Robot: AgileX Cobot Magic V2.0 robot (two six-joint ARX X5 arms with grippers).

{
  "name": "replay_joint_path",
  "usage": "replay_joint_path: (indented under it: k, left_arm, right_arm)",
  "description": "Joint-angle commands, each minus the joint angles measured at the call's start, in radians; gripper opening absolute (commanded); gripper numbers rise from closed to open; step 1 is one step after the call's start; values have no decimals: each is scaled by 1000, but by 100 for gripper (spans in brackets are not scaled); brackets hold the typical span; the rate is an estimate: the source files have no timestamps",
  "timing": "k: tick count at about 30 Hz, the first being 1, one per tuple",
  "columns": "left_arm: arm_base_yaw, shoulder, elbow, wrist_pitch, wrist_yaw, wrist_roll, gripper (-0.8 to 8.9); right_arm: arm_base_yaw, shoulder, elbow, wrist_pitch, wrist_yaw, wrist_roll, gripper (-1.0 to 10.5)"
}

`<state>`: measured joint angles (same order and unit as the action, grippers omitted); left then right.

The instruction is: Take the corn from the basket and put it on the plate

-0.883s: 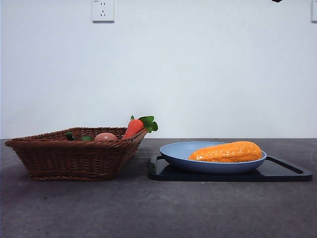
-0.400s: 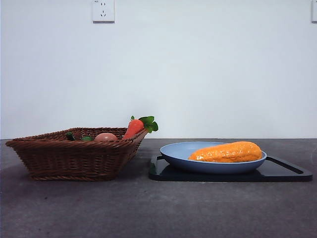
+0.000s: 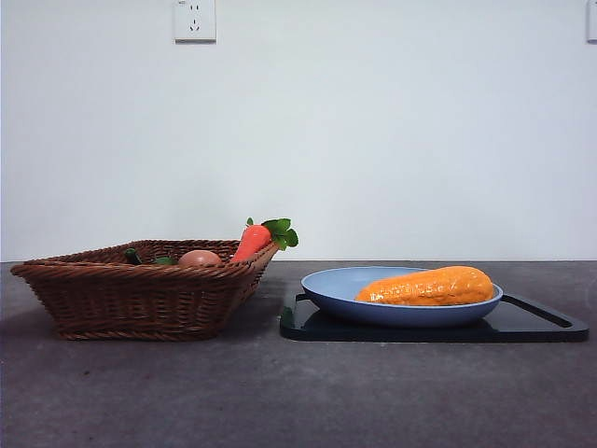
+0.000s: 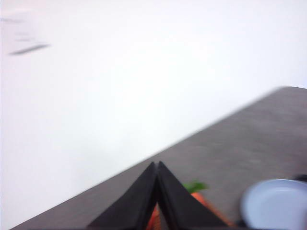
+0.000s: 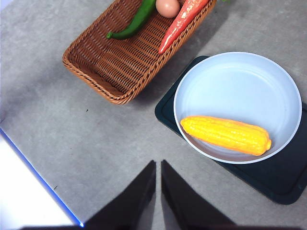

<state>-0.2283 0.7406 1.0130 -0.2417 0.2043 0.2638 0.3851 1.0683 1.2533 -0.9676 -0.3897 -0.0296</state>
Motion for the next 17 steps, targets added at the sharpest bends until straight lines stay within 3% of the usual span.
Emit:
replay_joint_path:
  k: [1, 5, 10, 17]
  left_arm:
    - [83, -107, -148, 80, -2, 5, 4]
    - [179, -254, -346, 126, -2, 5, 4]
    - [223, -385, -550, 179, -2, 3, 4]
    - [246, -512, -766, 242, -3, -89, 4]
  right_arm:
    - [3, 8, 9, 7, -2, -5, 2]
    - [3, 8, 9, 7, -2, -5, 2]
    - [3, 8, 9, 7, -2, -5, 2]
    - [3, 8, 9, 7, -2, -5, 2]
